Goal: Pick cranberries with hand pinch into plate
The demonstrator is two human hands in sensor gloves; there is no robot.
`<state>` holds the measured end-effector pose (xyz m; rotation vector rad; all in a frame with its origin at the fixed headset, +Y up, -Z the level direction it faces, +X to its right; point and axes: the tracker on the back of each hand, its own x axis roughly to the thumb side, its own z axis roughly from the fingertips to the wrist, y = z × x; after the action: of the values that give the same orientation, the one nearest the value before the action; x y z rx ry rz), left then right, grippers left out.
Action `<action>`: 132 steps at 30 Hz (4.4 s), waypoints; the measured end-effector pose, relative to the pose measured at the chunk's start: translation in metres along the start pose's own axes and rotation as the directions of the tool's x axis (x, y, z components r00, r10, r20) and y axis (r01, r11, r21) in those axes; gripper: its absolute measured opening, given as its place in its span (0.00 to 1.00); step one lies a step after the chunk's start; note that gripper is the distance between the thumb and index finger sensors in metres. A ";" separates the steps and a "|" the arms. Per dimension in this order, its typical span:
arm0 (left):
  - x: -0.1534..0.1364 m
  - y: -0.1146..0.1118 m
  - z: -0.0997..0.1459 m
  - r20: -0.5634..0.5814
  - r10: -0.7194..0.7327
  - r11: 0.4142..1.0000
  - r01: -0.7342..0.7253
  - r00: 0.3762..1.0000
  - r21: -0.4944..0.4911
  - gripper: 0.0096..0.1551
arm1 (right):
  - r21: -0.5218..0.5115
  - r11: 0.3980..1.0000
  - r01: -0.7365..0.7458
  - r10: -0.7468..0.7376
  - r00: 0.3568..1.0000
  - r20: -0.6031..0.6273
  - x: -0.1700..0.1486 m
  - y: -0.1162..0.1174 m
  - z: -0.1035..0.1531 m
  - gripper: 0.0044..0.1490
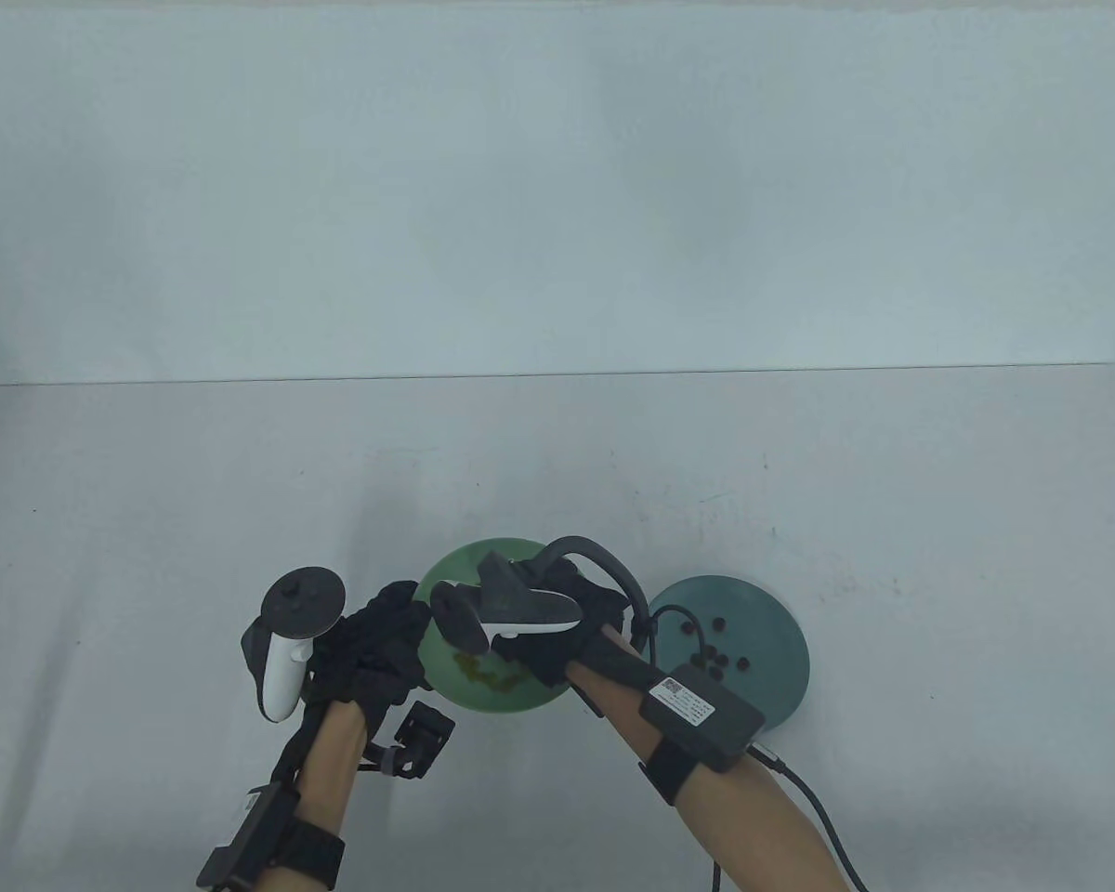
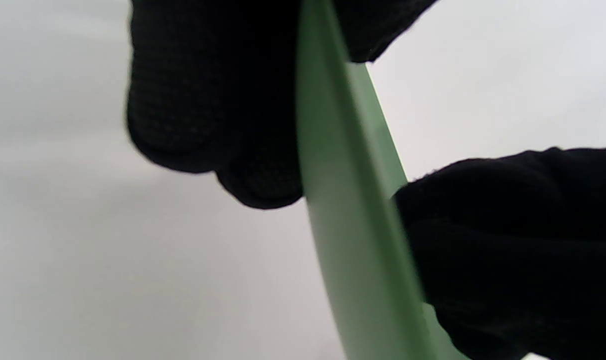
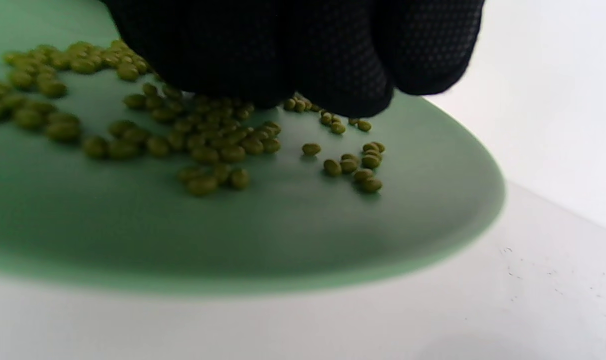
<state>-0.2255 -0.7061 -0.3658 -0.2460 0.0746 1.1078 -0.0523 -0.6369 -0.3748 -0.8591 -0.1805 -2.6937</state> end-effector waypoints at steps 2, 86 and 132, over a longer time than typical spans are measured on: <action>0.000 -0.001 0.000 -0.004 0.001 1.000 -0.001 1.000 -0.004 0.29 | 0.006 1.000 0.025 -0.025 1.000 0.003 -0.003 0.001 0.000 0.30; -0.004 0.001 -0.001 -0.043 -0.006 1.000 0.007 0.999 0.015 0.29 | -0.054 0.992 0.114 -0.126 0.918 -0.377 -0.164 0.074 0.116 0.41; -0.008 0.013 -0.011 -0.177 -0.016 0.999 0.021 0.984 0.024 0.28 | -0.307 0.918 0.251 -0.306 0.941 -0.144 -0.124 0.093 0.168 0.59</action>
<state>-0.2403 -0.7106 -0.3774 -0.3209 0.2446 1.0641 0.1655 -0.6585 -0.3078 -0.6882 0.1436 -3.1059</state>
